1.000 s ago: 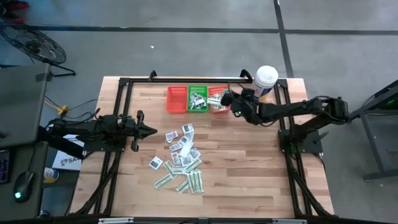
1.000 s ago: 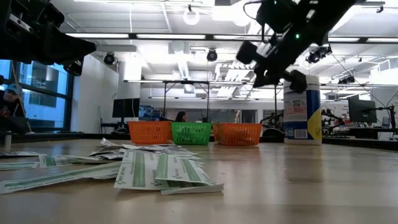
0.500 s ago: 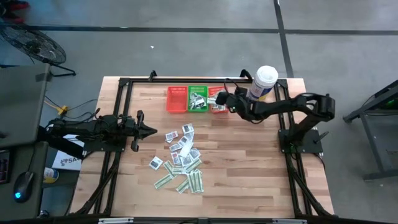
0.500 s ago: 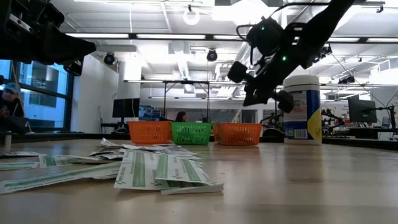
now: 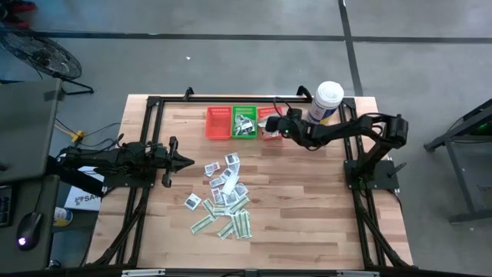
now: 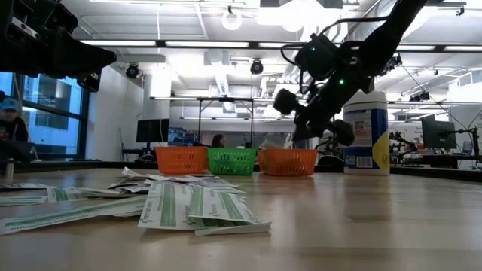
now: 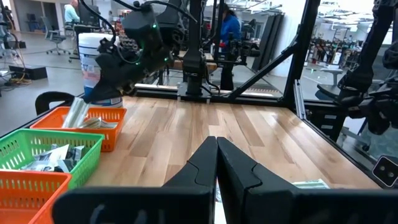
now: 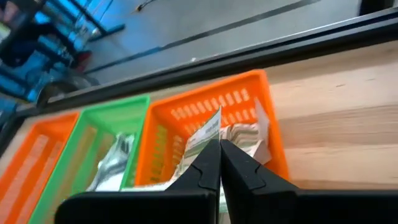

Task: Pick & Place First Aid Supplies
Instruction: Put the bandage pack into the right orange bin

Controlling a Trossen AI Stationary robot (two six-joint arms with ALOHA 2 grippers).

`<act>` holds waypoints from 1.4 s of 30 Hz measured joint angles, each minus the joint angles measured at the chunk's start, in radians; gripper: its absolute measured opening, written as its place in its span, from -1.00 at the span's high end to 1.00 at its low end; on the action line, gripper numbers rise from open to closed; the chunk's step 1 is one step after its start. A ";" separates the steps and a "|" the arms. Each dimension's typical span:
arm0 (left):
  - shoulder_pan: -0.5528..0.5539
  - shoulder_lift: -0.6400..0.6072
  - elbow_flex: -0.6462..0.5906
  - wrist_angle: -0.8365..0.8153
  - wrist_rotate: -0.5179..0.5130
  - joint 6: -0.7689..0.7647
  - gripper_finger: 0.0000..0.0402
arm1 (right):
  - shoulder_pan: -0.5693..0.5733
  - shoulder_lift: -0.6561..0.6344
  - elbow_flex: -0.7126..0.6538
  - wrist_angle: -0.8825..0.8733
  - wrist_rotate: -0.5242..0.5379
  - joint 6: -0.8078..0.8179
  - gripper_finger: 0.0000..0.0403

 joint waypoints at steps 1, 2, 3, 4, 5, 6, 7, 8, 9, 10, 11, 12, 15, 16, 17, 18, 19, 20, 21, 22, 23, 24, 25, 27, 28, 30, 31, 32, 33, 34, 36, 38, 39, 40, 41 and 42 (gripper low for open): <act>0.000 0.000 0.000 0.000 0.000 0.000 0.99 | 0.000 0.000 0.000 0.001 -0.012 -0.015 0.98; 0.000 0.000 0.000 0.000 0.000 0.000 0.99 | 0.000 0.000 0.000 0.001 -0.026 -0.025 0.96; 0.000 0.000 0.000 0.000 0.000 0.000 0.99 | 0.000 0.000 0.000 0.001 -0.036 -0.037 0.94; 0.000 0.000 0.000 0.000 0.000 0.000 0.99 | 0.001 0.000 0.000 0.001 -0.044 -0.047 0.91; 0.000 0.000 0.000 0.000 0.000 0.000 0.99 | 0.001 0.000 0.000 0.001 -0.047 -0.055 0.88; 0.000 0.000 0.000 0.000 0.000 0.000 0.99 | 0.000 0.000 0.000 0.001 -0.047 -0.065 0.85; 0.000 0.000 0.000 0.000 0.000 0.000 0.99 | 0.000 0.000 0.000 0.001 -0.047 -0.068 0.80; 0.000 0.000 0.000 0.000 0.000 0.000 0.99 | 0.000 0.000 0.000 0.001 -0.047 -0.070 0.76; 0.000 0.000 0.000 0.000 0.000 0.000 0.99 | 0.000 0.000 0.000 0.001 -0.052 -0.070 0.71; 0.000 0.000 0.000 0.000 0.000 0.000 0.99 | 0.000 0.000 0.000 0.001 -0.056 -0.071 0.66; 0.000 0.000 0.000 0.000 0.000 0.000 0.99 | 0.000 0.000 0.000 0.001 -0.060 -0.071 0.61; 0.000 0.000 0.000 0.000 0.000 0.000 0.99 | 0.000 0.000 0.000 0.001 -0.065 -0.071 0.55; 0.000 0.000 0.000 0.000 0.000 0.000 0.99 | 0.000 -0.002 0.000 -0.001 -0.079 -0.071 0.39; 0.000 0.000 0.000 0.000 0.000 0.000 0.99 | 0.000 -0.006 0.000 -0.006 -0.081 -0.071 0.34; 0.000 0.000 0.000 0.000 0.000 0.000 0.99 | 0.001 -0.012 0.000 -0.011 -0.080 -0.071 0.29; 0.000 0.000 0.000 0.000 0.000 0.000 0.99 | 0.002 -0.020 0.000 -0.017 -0.077 -0.071 0.25; 0.000 0.000 0.000 0.000 0.000 0.000 0.99 | 0.002 -0.029 0.000 -0.026 -0.073 -0.071 0.21; 0.000 0.000 0.000 0.000 0.000 0.000 0.99 | 0.002 -0.041 0.000 -0.039 -0.069 -0.071 0.17; 0.000 0.000 0.000 0.000 0.000 0.000 0.99 | 0.002 -0.053 0.000 -0.054 -0.065 -0.071 0.14; 0.000 0.000 0.000 0.000 0.000 0.000 0.99 | 0.002 -0.063 0.000 -0.069 -0.058 -0.071 0.11; 0.000 0.000 0.000 0.000 0.000 0.000 0.99 | 0.002 -0.077 0.000 -0.088 -0.054 -0.072 0.08; 0.000 0.000 0.000 0.000 0.000 0.000 0.99 | 0.002 -0.089 0.000 -0.107 -0.053 -0.076 0.06; 0.000 0.000 0.000 0.000 0.000 0.000 0.99 | 0.003 -0.100 0.000 -0.119 -0.053 -0.090 0.04; 0.000 0.000 0.000 0.000 0.000 0.000 0.99 | 0.014 -0.126 0.000 -0.134 -0.055 -0.120 0.02; 0.000 0.000 0.000 0.000 0.000 0.000 0.99 | 0.021 -0.139 0.000 -0.148 -0.056 -0.134 0.01; 0.000 0.000 0.000 0.000 0.000 0.000 0.99 | 0.035 -0.162 0.001 -0.170 -0.064 -0.156 0.01; 0.000 0.000 0.000 0.000 0.000 0.000 0.99 | 0.043 -0.174 0.001 -0.184 -0.066 -0.168 0.01; 0.000 0.000 0.000 0.000 0.000 0.000 0.99 | 0.051 -0.185 0.001 -0.193 -0.069 -0.181 0.01; 0.000 0.000 0.000 0.000 0.000 0.000 0.99 | 0.060 -0.196 0.001 -0.197 -0.072 -0.195 0.01; 0.000 0.000 0.000 0.000 0.000 0.000 0.99 | 0.070 -0.206 0.001 -0.202 -0.074 -0.209 0.01; 0.000 0.000 0.000 0.000 0.000 0.000 0.99 | 0.091 -0.218 0.001 -0.211 -0.085 -0.245 0.01; 0.000 0.000 0.000 0.000 0.000 0.000 0.99 | 0.113 -0.222 0.010 -0.227 -0.113 -0.274 0.01; 0.000 0.000 0.000 0.000 0.000 0.000 0.99 | 0.123 -0.222 0.018 -0.232 -0.130 -0.289 0.01; 0.000 0.000 0.000 0.000 0.000 0.000 0.99 | 0.133 -0.222 0.026 -0.233 -0.150 -0.306 0.01; 0.000 0.000 0.000 0.000 0.000 0.000 0.99 | 0.144 -0.222 0.033 -0.233 -0.169 -0.326 0.01; 0.000 0.000 0.000 0.000 0.000 0.000 0.99 | 0.155 -0.222 0.042 -0.236 -0.184 -0.341 0.01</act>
